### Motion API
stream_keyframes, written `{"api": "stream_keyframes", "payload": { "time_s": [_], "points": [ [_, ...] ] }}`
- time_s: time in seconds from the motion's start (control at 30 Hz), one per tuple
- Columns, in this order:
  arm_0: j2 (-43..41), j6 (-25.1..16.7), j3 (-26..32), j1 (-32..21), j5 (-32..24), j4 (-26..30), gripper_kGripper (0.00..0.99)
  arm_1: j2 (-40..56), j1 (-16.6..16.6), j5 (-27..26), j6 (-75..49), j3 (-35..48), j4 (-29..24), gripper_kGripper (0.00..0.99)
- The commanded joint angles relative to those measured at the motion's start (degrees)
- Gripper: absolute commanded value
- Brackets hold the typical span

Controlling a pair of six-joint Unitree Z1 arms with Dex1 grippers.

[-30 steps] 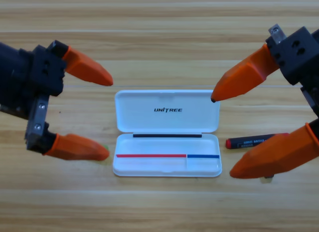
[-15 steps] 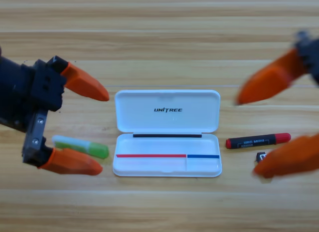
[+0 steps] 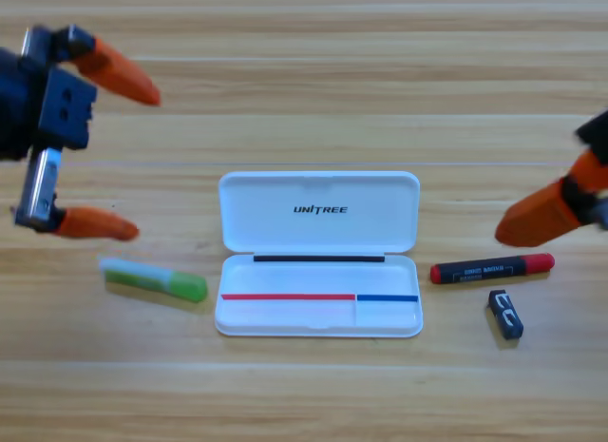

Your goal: Clean up eraser and pencils

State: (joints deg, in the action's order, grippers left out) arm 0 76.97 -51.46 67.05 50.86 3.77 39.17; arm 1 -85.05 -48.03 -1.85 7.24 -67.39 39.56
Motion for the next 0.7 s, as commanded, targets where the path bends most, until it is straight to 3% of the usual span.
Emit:
{"api": "stream_keyframes", "payload": {
  "time_s": [0.03, 0.13, 0.3, 0.7],
  "points": [
    [7.6, -8.3, -0.4, -7.2, 0.8, 0.4, 0.982, -12.3, 4.9, 4.0, 3.1, 3.6, -0.8, 0.966],
    [13.4, -13.2, -0.3, -12.0, 0.4, 0.4, 0.979, -15.8, 4.9, 5.5, 4.4, 5.4, -1.0, 0.985],
    [21.5, -17.1, 0.0, -16.6, 0.2, 0.2, 0.990, -19.6, 5.3, 6.3, 8.6, 7.7, -4.0, 0.988],
    [27.2, -16.9, 0.6, -20.2, -0.8, 0.2, 0.990, -28.8, 5.5, 6.2, 15.8, 4.9, -9.9, 0.933]
  ]
}}
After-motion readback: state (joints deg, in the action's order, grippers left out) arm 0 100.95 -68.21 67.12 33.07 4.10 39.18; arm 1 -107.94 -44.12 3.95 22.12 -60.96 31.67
